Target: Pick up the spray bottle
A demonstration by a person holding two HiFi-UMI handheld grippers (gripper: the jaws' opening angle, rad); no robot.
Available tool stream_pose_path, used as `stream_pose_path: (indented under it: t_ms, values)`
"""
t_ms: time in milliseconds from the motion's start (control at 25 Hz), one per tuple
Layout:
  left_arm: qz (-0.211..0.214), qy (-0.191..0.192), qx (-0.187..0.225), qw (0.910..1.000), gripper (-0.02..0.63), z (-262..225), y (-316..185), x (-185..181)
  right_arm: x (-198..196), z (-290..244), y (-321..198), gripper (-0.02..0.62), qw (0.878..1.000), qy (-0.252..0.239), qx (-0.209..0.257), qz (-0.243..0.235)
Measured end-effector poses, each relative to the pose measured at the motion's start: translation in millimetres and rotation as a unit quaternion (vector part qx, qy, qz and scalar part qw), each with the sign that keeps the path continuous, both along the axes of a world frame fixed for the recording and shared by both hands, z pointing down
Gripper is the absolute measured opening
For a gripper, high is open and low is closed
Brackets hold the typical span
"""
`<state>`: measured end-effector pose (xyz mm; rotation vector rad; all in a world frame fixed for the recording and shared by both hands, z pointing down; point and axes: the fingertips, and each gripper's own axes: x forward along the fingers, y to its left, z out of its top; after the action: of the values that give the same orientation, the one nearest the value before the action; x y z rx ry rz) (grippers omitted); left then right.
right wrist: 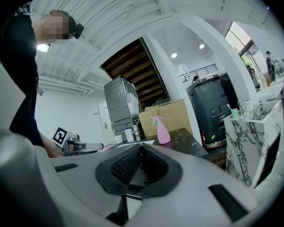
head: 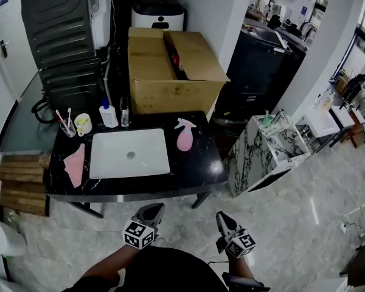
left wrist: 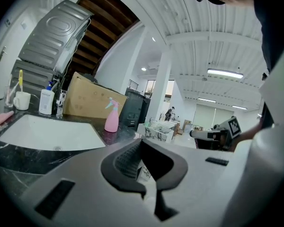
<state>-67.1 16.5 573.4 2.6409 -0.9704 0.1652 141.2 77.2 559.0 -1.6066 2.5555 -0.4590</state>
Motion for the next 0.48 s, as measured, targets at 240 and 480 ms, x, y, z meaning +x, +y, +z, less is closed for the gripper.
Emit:
stream_pose_path:
  t_ms: [240,480]
  values:
    - [0.001,0.001,-0.001,1.0,0.008,-1,-7,-3,-3,-2,-9,0.026,1.0,-0.004,-0.006,0.009]
    - [0.013,0.008,0.0,0.9999,0.008,-5,-17,-1,-2,1,-18,0.026,0.999,-0.001,-0.009,0.03]
